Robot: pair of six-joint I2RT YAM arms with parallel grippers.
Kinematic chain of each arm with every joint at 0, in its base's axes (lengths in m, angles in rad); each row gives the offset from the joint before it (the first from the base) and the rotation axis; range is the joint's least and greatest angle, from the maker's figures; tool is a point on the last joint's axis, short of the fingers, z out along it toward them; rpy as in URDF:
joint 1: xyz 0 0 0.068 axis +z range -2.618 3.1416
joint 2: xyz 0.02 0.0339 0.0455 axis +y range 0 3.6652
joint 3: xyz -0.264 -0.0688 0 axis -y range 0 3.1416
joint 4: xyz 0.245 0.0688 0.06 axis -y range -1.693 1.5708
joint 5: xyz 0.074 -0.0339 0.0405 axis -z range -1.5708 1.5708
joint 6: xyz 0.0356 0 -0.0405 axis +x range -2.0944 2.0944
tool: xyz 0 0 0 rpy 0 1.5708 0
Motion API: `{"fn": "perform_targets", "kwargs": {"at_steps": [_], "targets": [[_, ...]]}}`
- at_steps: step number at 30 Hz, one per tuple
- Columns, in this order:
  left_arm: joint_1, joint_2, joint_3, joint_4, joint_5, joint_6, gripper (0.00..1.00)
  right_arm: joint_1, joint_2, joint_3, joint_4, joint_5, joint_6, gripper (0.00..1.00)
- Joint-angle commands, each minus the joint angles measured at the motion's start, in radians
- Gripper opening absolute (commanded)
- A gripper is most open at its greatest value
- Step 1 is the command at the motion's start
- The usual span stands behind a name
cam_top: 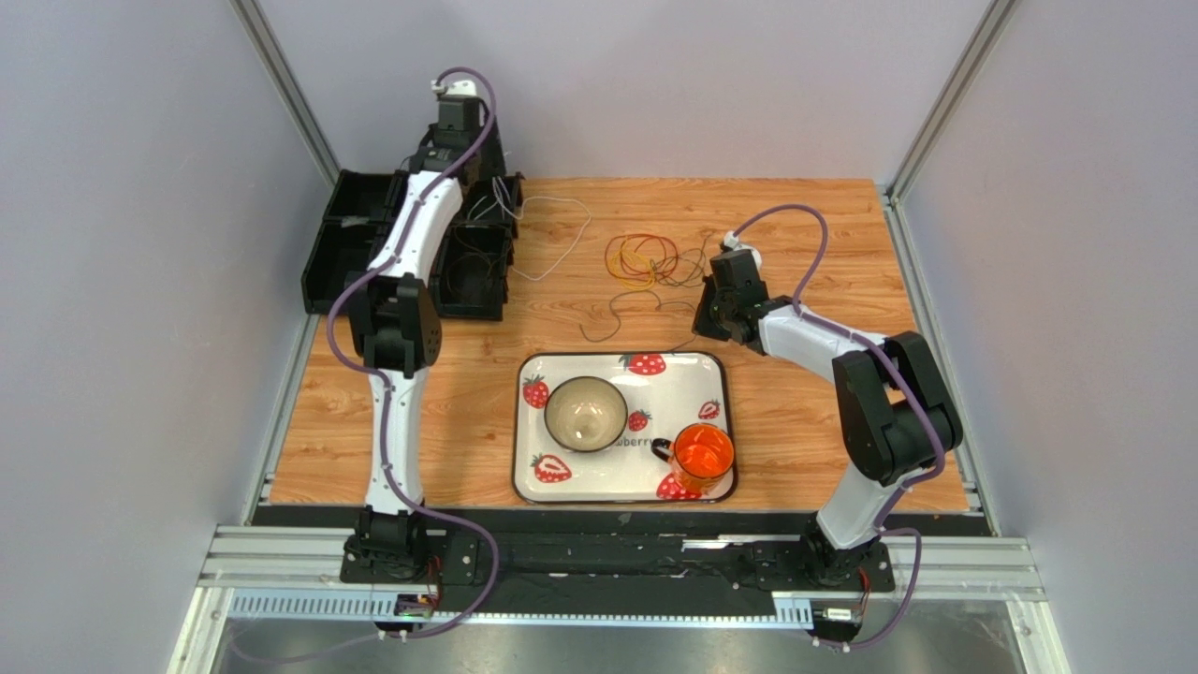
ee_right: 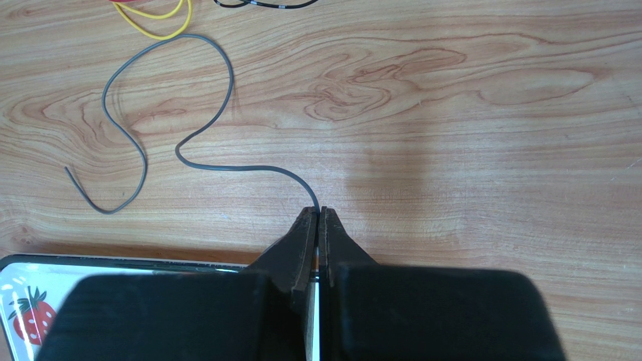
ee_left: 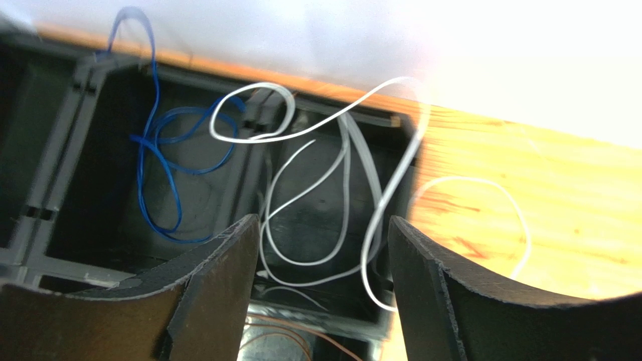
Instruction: Untangle the cables
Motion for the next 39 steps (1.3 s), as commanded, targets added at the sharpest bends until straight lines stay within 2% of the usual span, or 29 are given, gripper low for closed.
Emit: {"fn": "perform_targets", "kwargs": {"at_steps": [1,4,12,17,21,25,30,32,36,39], "targets": [[-0.127,-0.096,-0.010,0.028,-0.129,0.195,0.69,-0.003,0.006,0.020,0.025,-0.001,0.014,0.00],[-0.168,-0.089,-0.033,0.029,-0.121,0.203,0.66,-0.004,0.007,0.020,0.025,-0.003,0.014,0.00],[-0.187,-0.020,-0.061,0.037,0.075,0.105,0.70,-0.003,0.007,0.022,0.024,-0.001,0.012,0.00],[-0.202,0.052,-0.058,0.083,0.126,0.094,0.70,-0.003,0.009,0.023,0.025,-0.001,0.012,0.00],[-0.204,0.129,0.008,0.095,0.179,0.082,0.65,-0.003,0.010,0.025,0.028,-0.001,0.011,0.00],[-0.204,0.212,0.108,0.059,0.267,0.057,0.69,-0.003,0.017,0.028,0.027,-0.004,0.011,0.00],[-0.205,0.215,0.100,0.065,0.274,0.022,0.70,-0.004,0.017,0.028,0.031,-0.004,0.012,0.00],[-0.207,0.223,0.103,0.075,0.325,0.005,0.71,-0.003,0.017,0.028,0.030,-0.006,0.012,0.00],[-0.207,0.266,0.173,0.037,0.331,-0.047,0.68,-0.003,0.020,0.031,0.028,-0.006,0.012,0.00],[-0.207,0.269,0.175,0.020,0.304,-0.062,0.61,-0.003,0.021,0.031,0.027,-0.006,0.012,0.00]]}}
